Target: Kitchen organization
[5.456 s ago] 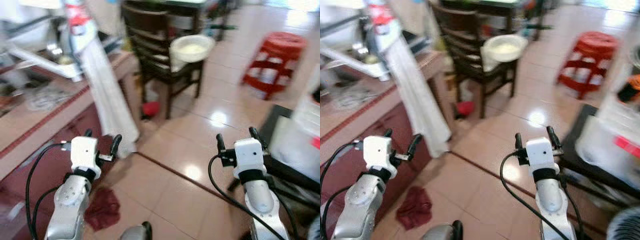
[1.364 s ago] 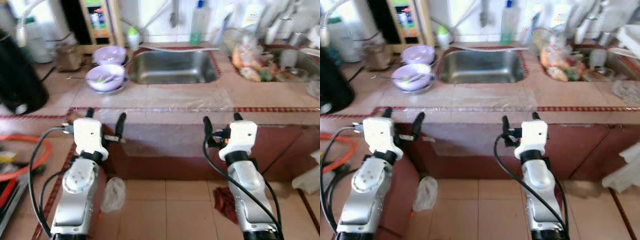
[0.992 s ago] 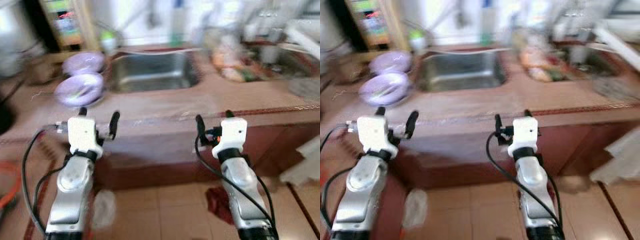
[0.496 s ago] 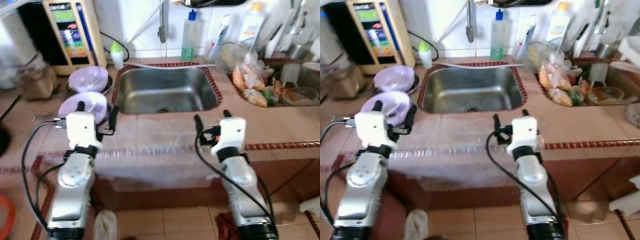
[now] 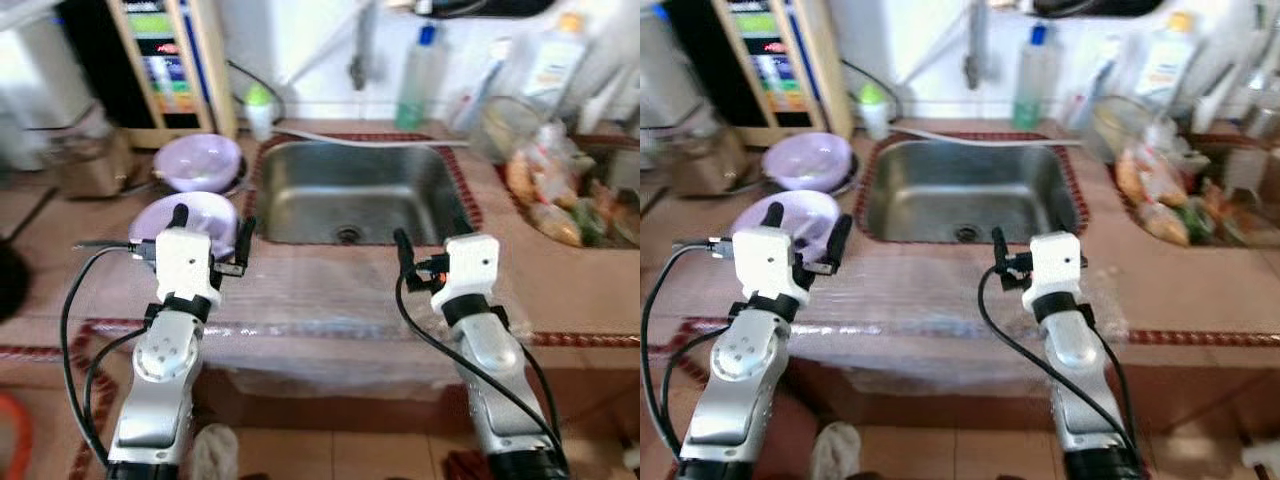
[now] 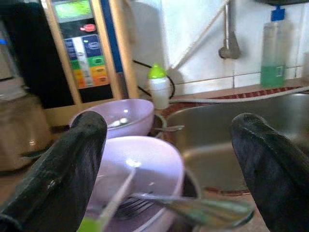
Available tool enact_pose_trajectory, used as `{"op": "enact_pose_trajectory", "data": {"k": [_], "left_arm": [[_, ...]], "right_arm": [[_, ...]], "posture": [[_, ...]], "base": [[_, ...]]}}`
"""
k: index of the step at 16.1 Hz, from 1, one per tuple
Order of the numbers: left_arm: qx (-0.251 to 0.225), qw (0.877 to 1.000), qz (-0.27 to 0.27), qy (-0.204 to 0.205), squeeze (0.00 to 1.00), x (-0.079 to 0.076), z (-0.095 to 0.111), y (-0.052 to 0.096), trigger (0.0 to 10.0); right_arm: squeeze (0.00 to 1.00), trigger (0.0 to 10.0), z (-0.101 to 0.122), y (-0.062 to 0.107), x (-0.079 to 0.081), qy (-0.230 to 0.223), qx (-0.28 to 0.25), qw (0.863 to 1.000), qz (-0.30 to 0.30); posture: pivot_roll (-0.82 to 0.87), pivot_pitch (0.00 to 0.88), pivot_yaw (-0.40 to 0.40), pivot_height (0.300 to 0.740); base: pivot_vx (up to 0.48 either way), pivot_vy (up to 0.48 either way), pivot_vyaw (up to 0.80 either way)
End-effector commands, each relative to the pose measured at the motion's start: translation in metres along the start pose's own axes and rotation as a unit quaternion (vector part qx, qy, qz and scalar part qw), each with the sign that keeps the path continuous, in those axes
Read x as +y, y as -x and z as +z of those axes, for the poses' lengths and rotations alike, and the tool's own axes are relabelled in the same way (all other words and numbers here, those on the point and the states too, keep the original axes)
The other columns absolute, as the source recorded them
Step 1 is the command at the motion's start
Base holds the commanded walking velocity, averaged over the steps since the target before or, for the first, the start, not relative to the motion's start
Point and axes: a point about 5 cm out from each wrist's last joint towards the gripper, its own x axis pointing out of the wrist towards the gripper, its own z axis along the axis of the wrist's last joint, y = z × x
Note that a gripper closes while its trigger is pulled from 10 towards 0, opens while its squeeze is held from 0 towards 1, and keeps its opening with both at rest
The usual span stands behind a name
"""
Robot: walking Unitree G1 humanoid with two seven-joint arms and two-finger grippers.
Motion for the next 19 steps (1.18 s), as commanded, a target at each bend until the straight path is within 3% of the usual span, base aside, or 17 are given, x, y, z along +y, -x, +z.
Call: {"op": "enact_pose_trajectory", "data": {"k": [1, 8, 11, 14, 17, 19], "left_arm": [[-0.010, 1.000, 0.004, -0.009, 0.00, 0.001, 0.005, -0.002, 10.0], [-0.015, 0.998, -0.053, -0.030, 0.00, -0.014, -0.001, -0.004, 10.0], [-0.022, 0.997, -0.063, -0.033, 0.00, -0.017, 0.003, -0.005, 10.0], [-0.006, 0.996, -0.071, -0.045, 0.00, -0.016, -0.007, 0.000, 10.0], [-0.003, 0.997, -0.060, -0.052, 0.00, -0.012, -0.011, 0.001, 10.0], [-0.027, 0.997, -0.036, -0.065, 0.00, -0.005, -0.003, 0.000, 10.0]], "right_arm": [[0.00, 10.0, 0.002, -0.001, -0.002, 0.003, -0.005, 1.000, -0.001], [0.00, 10.0, 0.001, -0.001, -0.003, -0.001, 0.000, 1.000, -0.006], [0.00, 10.0, 0.001, -0.001, -0.003, 0.000, 0.001, 1.000, -0.006], [0.00, 10.0, 0.000, -0.001, -0.001, -0.010, 0.004, 1.000, 0.001], [0.00, 10.0, 0.000, 0.001, 0.014, -0.046, 0.011, 0.997, 0.064], [0.00, 10.0, 0.001, 0.005, 0.025, -0.047, 0.007, 0.993, 0.108]], "posture": [[-0.01, 0.000, 0.029, 0.740], [-0.02, 0.000, 0.025, 0.740], [-0.02, 0.000, 0.024, 0.740], [-0.03, 0.000, 0.026, 0.740], [-0.03, 0.000, 0.026, 0.740], [-0.03, 0.000, 0.024, 0.740]], "base": [[0.000, 0.000, 0.80], [0.000, 0.000, 0.06], [0.000, 0.000, 0.00], [0.000, 0.000, 0.00], [0.000, 0.000, 0.00], [0.000, 0.000, 0.00]]}}
